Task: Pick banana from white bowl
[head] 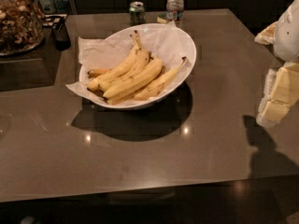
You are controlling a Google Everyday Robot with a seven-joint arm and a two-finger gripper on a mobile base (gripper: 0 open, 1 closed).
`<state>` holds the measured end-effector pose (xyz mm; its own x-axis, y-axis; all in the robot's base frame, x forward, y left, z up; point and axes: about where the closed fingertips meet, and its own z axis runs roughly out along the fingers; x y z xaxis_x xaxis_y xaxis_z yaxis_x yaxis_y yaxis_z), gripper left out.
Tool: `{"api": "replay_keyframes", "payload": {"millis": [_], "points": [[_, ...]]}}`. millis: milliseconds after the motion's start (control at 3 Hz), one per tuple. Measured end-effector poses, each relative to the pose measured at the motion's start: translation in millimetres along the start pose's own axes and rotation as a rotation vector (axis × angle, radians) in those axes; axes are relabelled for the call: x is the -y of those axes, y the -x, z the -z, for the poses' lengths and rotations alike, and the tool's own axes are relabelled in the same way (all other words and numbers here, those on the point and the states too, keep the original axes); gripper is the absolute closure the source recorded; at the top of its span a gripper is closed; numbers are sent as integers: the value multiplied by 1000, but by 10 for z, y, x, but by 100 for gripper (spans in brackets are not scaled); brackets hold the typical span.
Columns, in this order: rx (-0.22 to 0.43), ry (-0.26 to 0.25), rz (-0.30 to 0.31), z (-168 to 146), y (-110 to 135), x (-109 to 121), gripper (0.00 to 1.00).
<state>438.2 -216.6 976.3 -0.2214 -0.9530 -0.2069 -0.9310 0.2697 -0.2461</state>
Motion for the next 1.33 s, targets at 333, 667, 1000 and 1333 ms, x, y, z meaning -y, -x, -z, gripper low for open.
{"api": "replay_keyframes", "payload": {"millis": [333, 667, 1000, 1333], "points": [[0, 0, 0, 1, 1, 1, 0], [15, -9, 29, 46, 81, 59, 0], [74, 13, 98, 73, 281, 154, 0], [169, 34, 250, 142, 734, 234, 0]]}}
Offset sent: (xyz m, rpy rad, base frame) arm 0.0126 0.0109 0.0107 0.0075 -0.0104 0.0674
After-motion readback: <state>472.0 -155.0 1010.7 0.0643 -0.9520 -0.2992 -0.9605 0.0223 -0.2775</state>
